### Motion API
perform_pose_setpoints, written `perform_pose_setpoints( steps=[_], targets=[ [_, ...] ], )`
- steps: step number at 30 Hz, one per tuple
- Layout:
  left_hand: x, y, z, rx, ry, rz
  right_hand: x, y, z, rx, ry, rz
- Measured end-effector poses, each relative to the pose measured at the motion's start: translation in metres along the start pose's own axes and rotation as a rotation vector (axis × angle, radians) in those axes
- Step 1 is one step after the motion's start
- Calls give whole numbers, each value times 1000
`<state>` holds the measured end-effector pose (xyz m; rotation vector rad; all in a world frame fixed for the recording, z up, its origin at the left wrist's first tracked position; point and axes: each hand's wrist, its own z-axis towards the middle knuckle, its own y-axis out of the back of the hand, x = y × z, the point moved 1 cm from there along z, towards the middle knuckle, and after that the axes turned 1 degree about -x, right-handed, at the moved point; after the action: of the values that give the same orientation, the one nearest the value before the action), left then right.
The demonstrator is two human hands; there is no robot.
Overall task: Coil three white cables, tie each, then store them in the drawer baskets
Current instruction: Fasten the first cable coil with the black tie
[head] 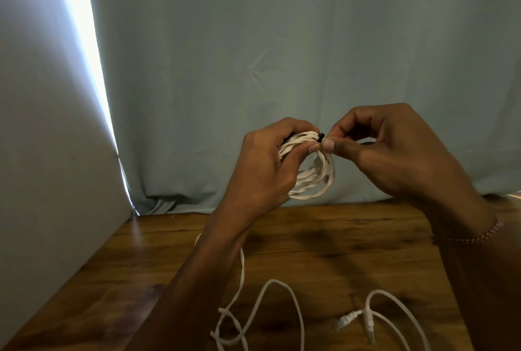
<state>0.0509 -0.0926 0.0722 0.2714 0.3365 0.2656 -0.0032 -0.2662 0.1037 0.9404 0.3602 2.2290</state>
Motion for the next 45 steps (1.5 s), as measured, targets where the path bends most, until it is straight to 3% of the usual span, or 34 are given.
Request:
perform_pose_setpoints(
  steps=[5, 11, 32, 38, 45],
  targets=[
    [-2, -1, 1, -41, -4, 4, 0, -3, 0, -51, 39, -30],
    [0, -1, 0, -38, 32, -26, -2, -2, 2, 50, 53, -19],
    [7, 5, 1, 72, 127, -299, 1, -2, 4, -12, 105, 8],
    [3, 12, 2, 47, 125, -350, -1, 9, 2, 82, 160, 185],
    [6, 11, 1, 107, 150, -334, -3, 9, 4, 226, 171, 128]
  ],
)
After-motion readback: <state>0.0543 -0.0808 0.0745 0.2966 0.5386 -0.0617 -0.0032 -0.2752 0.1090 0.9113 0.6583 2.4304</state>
